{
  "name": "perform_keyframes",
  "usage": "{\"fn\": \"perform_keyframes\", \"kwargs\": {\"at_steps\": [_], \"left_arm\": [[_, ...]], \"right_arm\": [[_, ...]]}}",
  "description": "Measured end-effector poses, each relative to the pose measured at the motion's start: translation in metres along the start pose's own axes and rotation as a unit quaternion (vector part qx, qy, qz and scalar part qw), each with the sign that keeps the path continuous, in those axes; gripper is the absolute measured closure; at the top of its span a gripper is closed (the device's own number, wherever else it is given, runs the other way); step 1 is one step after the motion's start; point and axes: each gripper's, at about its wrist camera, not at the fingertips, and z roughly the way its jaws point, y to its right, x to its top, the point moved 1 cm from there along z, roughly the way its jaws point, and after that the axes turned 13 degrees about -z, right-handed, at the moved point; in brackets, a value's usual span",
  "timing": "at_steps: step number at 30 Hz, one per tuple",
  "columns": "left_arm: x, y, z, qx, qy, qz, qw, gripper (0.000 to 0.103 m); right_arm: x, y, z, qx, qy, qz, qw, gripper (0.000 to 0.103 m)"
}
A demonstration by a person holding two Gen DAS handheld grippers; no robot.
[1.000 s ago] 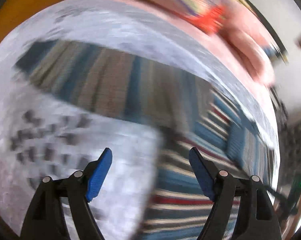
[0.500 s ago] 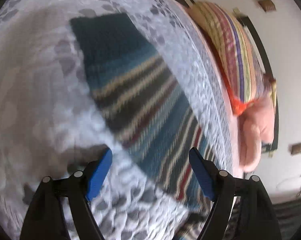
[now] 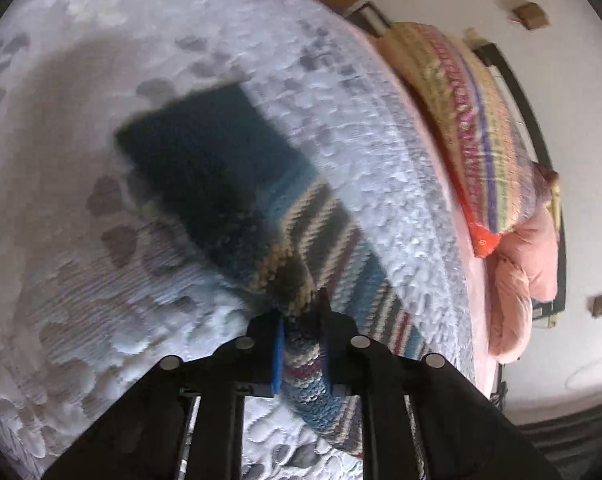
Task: Fold small clothes
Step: 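Fold the held sleeve across the sweater body with the left tool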
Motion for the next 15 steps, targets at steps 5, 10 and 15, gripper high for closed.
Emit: {"fn": "perform_keyframes", "kwargs": {"at_steps": [5, 10, 15], "left_arm": [[-0.026, 0.037, -0.018, -0.04, -0.001, 0.065, 0.9971, 0.091], [-0.07, 0.076, -0.029, -0.082, -0.029, 0.101, 0.9911, 0.091], [-0.122, 0.111, -0.032, -0.11, -0.06, 0.141, 0.982, 0.091]], "right_arm": [[-0.004, 0.002, -0.006, 0.0, 0.003, 0.001, 1.0, 0.046], [-0.008, 0.004, -0.014, -0.002, 0.009, 0.001, 1.0, 0.046], [-0.01, 0.007, -0.02, -0.008, 0.012, 0.001, 1.0, 0.046]]}}
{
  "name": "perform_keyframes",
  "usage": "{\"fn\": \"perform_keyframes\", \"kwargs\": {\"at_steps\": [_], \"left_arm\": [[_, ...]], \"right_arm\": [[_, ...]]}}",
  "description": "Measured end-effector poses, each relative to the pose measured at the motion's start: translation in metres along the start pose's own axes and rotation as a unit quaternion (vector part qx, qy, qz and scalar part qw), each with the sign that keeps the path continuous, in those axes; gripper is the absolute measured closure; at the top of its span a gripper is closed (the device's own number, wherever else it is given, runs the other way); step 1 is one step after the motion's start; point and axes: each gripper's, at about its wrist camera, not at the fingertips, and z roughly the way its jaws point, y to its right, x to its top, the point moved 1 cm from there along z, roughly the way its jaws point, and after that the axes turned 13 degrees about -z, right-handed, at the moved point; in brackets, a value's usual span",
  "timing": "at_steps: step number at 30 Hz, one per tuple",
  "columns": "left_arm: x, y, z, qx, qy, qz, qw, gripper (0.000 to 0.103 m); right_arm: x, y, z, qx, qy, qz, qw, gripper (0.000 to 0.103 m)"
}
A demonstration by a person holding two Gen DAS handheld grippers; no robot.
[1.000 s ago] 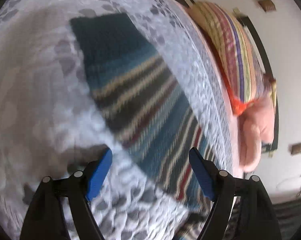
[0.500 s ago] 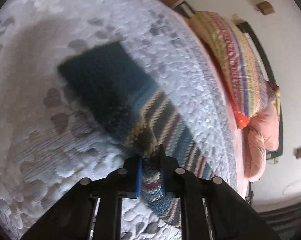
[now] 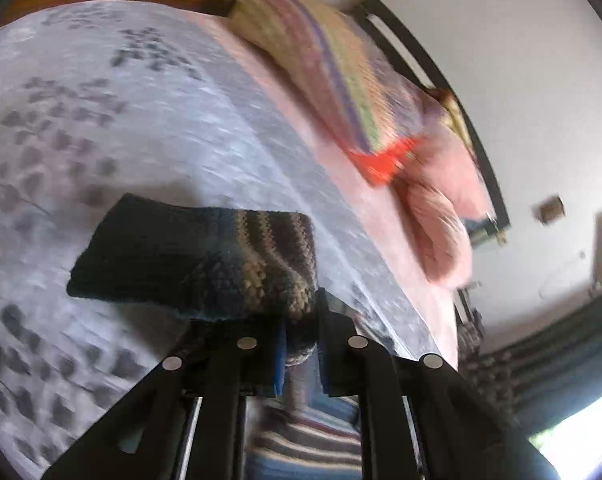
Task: Fold small clothes
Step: 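Fold the held sleeve across the sweater body with the left tool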
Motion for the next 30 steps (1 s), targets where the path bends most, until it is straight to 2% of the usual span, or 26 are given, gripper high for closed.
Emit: {"fn": "perform_keyframes", "kwargs": {"at_steps": [7, 12, 17, 21, 26, 27, 29, 30], "left_arm": [[-0.07, 0.072, 0.029, -0.045, -0.046, 0.07, 0.9955, 0.091], [-0.127, 0.101, 0.07, -0.049, -0.085, 0.097, 0.9904, 0.091], [-0.173, 0.092, 0.109, -0.015, -0.121, 0.109, 0.9865, 0.09], [-0.192, 0.064, 0.134, 0.02, -0.152, 0.085, 0.9845, 0.089], [-0.2, 0.038, 0.142, 0.022, -0.169, 0.051, 0.984, 0.086], [-0.198, 0.039, 0.141, 0.02, -0.175, 0.049, 0.9832, 0.085], [-0.194, 0.041, 0.134, 0.01, -0.195, 0.043, 0.9798, 0.073], [-0.191, 0.042, 0.127, 0.003, -0.204, 0.041, 0.9781, 0.059]], "right_arm": [[-0.002, 0.007, -0.008, 0.002, 0.009, 0.006, 1.0, 0.046], [-0.002, 0.008, -0.01, 0.004, 0.012, 0.008, 1.0, 0.046], [-0.003, 0.009, -0.008, 0.001, 0.008, 0.008, 1.0, 0.046], [-0.002, 0.009, -0.004, 0.0, 0.0, 0.011, 1.0, 0.046], [0.006, 0.003, -0.001, 0.003, -0.004, 0.009, 1.0, 0.046], [0.009, 0.001, 0.0, 0.003, -0.005, 0.007, 1.0, 0.046], [0.016, -0.006, 0.0, 0.009, -0.003, 0.003, 1.0, 0.046], [0.02, -0.009, 0.0, 0.013, -0.002, 0.002, 1.0, 0.046]]}}
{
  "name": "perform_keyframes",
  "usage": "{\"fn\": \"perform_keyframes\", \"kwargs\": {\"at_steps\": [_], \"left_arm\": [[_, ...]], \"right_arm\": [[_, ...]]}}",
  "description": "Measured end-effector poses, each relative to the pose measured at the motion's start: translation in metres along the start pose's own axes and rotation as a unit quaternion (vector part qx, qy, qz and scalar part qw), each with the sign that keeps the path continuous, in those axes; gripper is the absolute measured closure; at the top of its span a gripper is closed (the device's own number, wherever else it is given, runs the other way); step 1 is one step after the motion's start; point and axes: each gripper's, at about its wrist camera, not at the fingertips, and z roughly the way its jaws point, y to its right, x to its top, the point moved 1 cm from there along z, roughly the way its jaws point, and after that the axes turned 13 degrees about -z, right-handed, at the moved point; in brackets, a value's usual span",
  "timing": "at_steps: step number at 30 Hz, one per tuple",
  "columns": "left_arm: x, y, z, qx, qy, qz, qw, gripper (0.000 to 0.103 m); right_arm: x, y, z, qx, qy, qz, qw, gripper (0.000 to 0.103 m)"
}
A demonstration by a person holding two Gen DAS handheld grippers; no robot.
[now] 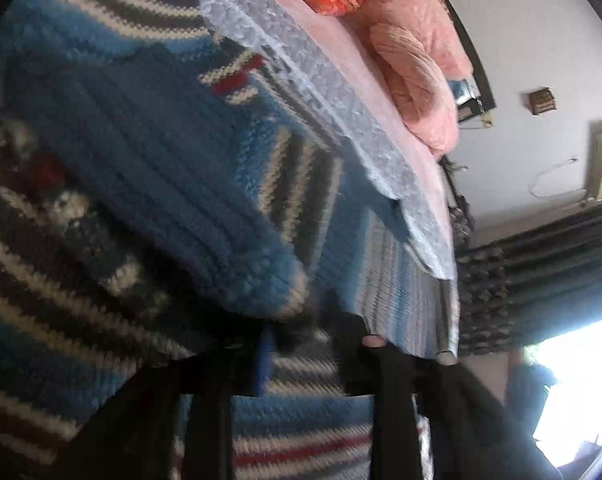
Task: Fold small clothes
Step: 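Fold the held sleeve across the sweater body with the left tool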
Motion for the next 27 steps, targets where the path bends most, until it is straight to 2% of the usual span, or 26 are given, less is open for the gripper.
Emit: {"fn": "perform_keyframes", "kwargs": {"at_steps": [1, 3, 6, 9, 12, 16, 18, 23, 26, 27], "left_arm": [[0.001, 0.001, -0.011, -0.011, -0.008, 0.0, 0.9999, 0.051], [0.001, 0.004, -0.042, -0.023, -0.008, 0.012, 0.9996, 0.048], [0.017, 0.008, -0.089, -0.02, 0.052, 0.032, 0.998, 0.042], [0.042, 0.008, -0.116, -0.004, 0.105, 0.037, 0.9938, 0.041], [0.067, 0.003, -0.112, 0.027, 0.114, 0.036, 0.9924, 0.041], [0.087, -0.021, -0.076, 0.096, 0.084, 0.032, 0.9913, 0.042], [0.09, -0.034, -0.066, 0.106, 0.076, 0.026, 0.9911, 0.042], [0.086, -0.044, -0.061, 0.102, 0.07, 0.035, 0.9917, 0.042], [0.089, -0.047, -0.069, 0.077, 0.066, 0.011, 0.9947, 0.042], [0.091, -0.048, -0.074, 0.062, 0.066, -0.005, 0.9959, 0.042]], "right_arm": [[0.004, -0.004, 0.0, 0.006, 0.002, -0.002, 1.0, 0.046], [0.015, -0.014, 0.0, 0.017, 0.006, -0.009, 1.0, 0.046], [0.037, -0.034, 0.003, 0.045, 0.013, -0.017, 0.999, 0.046], [0.058, -0.061, 0.011, 0.077, 0.015, -0.024, 0.997, 0.046], [0.078, -0.088, 0.029, 0.088, 0.003, -0.038, 0.995, 0.046], [0.093, -0.11, 0.059, 0.117, -0.017, -0.027, 0.993, 0.046], [0.097, -0.117, 0.069, 0.121, -0.024, -0.025, 0.992, 0.046], [0.106, -0.126, 0.099, 0.117, -0.049, -0.013, 0.992, 0.046], [0.107, -0.128, 0.121, 0.117, -0.073, 0.0, 0.99, 0.059], [0.107, -0.13, 0.125, 0.112, -0.079, -0.003, 0.991, 0.068]]}}
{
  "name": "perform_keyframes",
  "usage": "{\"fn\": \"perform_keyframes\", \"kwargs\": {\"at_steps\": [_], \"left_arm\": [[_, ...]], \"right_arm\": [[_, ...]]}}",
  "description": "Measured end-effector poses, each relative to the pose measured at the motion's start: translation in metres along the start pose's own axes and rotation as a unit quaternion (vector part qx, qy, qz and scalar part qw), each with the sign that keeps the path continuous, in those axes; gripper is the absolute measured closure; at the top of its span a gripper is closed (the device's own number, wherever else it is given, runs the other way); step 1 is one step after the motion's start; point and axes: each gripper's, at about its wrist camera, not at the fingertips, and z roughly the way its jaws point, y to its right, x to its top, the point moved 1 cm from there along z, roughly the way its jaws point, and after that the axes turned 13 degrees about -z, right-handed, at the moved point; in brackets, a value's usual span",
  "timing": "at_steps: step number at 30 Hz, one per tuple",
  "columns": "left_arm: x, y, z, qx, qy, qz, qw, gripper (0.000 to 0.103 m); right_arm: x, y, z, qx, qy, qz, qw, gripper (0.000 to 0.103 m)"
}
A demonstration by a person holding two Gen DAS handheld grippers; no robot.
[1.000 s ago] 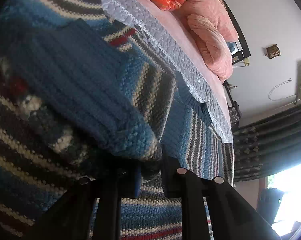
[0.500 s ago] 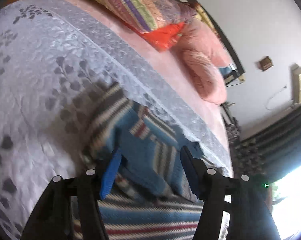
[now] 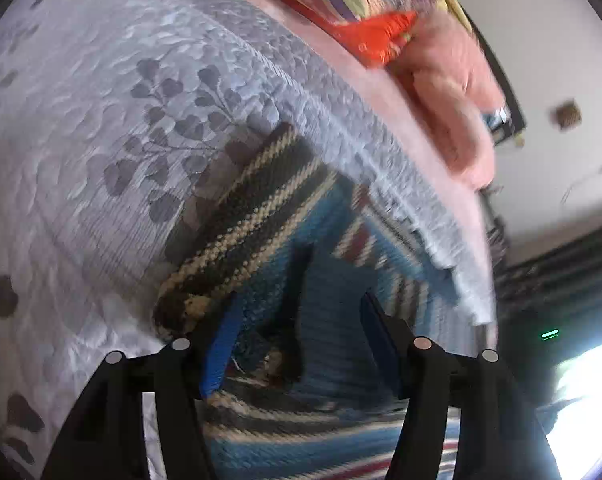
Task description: Fold small clothes
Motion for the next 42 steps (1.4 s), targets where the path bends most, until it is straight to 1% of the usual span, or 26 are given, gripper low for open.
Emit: {"fn": "perform_keyframes", "kwargs": {"at_steps": [2, 3, 5, 7, 10, 11, 12, 13, 15, 17, 20, 22, 23, 26, 27, 29, 30, 31, 33, 35, 36, 37, 38, 39, 40, 42], "left_arm": [[0.002, -0.003, -0.013, -0.023, 0.0, -0.032, 0.9992, 0.042], [0.004, -0.004, -0.017, -0.032, 0.002, -0.043, 0.9986, 0.042], [0.005, -0.002, -0.026, -0.041, 0.011, -0.049, 0.9979, 0.042], [0.004, 0.004, -0.031, -0.047, 0.018, -0.04, 0.9979, 0.042], [-0.004, 0.022, -0.029, -0.051, 0.013, -0.007, 0.9986, 0.042], [-0.007, 0.028, -0.025, -0.051, 0.009, 0.002, 0.9986, 0.042], [-0.011, 0.035, -0.02, -0.05, 0.003, 0.013, 0.9986, 0.042], [-0.016, 0.041, -0.015, -0.049, -0.002, 0.025, 0.9985, 0.041], [-0.028, 0.052, 0.001, -0.041, -0.017, 0.051, 0.9977, 0.041], [-0.039, 0.057, 0.017, -0.03, -0.033, 0.066, 0.9968, 0.042], [-0.047, 0.053, 0.035, -0.012, -0.052, 0.069, 0.9962, 0.042], [-0.048, 0.044, 0.041, -0.002, -0.055, 0.063, 0.9965, 0.042], [-0.048, 0.039, 0.044, -0.003, -0.057, 0.058, 0.9967, 0.042], [-0.046, 0.034, 0.044, -0.013, -0.062, 0.047, 0.9969, 0.042], [-0.046, 0.034, 0.044, -0.015, -0.064, 0.043, 0.9969, 0.042], [-0.046, 0.037, 0.034, -0.025, -0.065, 0.037, 0.9969, 0.039], [-0.045, 0.038, 0.03, -0.028, -0.061, 0.04, 0.9969, 0.035], [-0.046, 0.039, 0.026, -0.027, -0.053, 0.046, 0.9972, 0.032], [-0.046, 0.039, 0.018, -0.014, -0.042, 0.058, 0.9973, 0.031], [-0.047, 0.037, 0.018, -0.001, -0.042, 0.065, 0.997, 0.031], [-0.048, 0.036, 0.019, 0.004, -0.044, 0.069, 0.9967, 0.031], [-0.049, 0.035, 0.02, 0.006, -0.045, 0.072, 0.9963, 0.031], [-0.051, 0.034, 0.023, 0.011, -0.047, 0.078, 0.9958, 0.031], [-0.052, 0.034, 0.023, 0.012, -0.047, 0.081, 0.9955, 0.031], [-0.052, 0.033, 0.024, 0.013, -0.046, 0.084, 0.9954, 0.031], [-0.053, 0.032, 0.025, 0.014, -0.046, 0.085, 0.9952, 0.031]], "right_arm": [[0.0, -0.005, 0.002, -0.015, -0.006, -0.014, 1.0, 0.082], [0.0, -0.008, -0.001, -0.013, -0.003, -0.025, 1.0, 0.093], [0.0, -0.013, -0.018, -0.001, 0.013, -0.036, 0.999, 0.094], [-0.002, -0.017, -0.046, -0.003, 0.042, -0.053, 0.998, 0.094], [-0.006, -0.009, -0.09, -0.037, 0.077, -0.062, 0.994, 0.094], [-0.006, -0.004, -0.098, -0.046, 0.082, -0.059, 0.994, 0.094], [-0.007, 0.006, -0.107, -0.066, 0.086, -0.056, 0.992, 0.094], [-0.008, 0.015, -0.112, -0.086, 0.086, -0.053, 0.991, 0.094], [-0.01, 0.033, -0.109, -0.105, 0.075, -0.04, 0.991, 0.094], [-0.012, 0.053, -0.097, -0.107, 0.059, -0.025, 0.992, 0.094], [-0.016, 0.072, -0.082, -0.118, 0.042, -0.011, 0.992, 0.093], [-0.017, 0.075, -0.072, -0.122, 0.039, -0.008, 0.992, 0.092], [-0.017, 0.077, -0.07, -0.123, 0.04, -0.008, 0.992, 0.092], [-0.018, 0.075, -0.069, -0.124, 0.039, -0.014, 0.991, 0.086], [-0.017, 0.07, -0.073, -0.131, 0.042, -0.019, 0.99, 0.084], [-0.015, 0.058, -0.082, -0.151, 0.057, -0.033, 0.986, 0.082], [-0.016, 0.047, -0.092, -0.165, 0.072, -0.051, 0.982, 0.08], [-0.018, 0.035, -0.099, -0.174, 0.083, -0.071, 0.979, 0.074], [-0.019, 0.016, -0.101, -0.179, 0.086, -0.105, 0.975, 0.066], [-0.019, -0.004, -0.093, -0.176, 0.078, -0.136, 0.972, 0.066], [-0.016, -0.015, -0.083, -0.17, 0.067, -0.155, 0.971, 0.064], [-0.015, -0.023, -0.075, -0.167, 0.058, -0.166, 0.97, 0.06], [-0.014, -0.029, -0.064, -0.172, 0.048, -0.177, 0.968, 0.057], [-0.013, -0.034, -0.05, -0.182, 0.033, -0.187, 0.965, 0.052], [-0.012, -0.036, -0.038, -0.19, 0.018, -0.192, 0.963, 0.049], [-0.011, -0.036, -0.014, -0.205, -0.01, -0.197, 0.959, 0.049]]}}
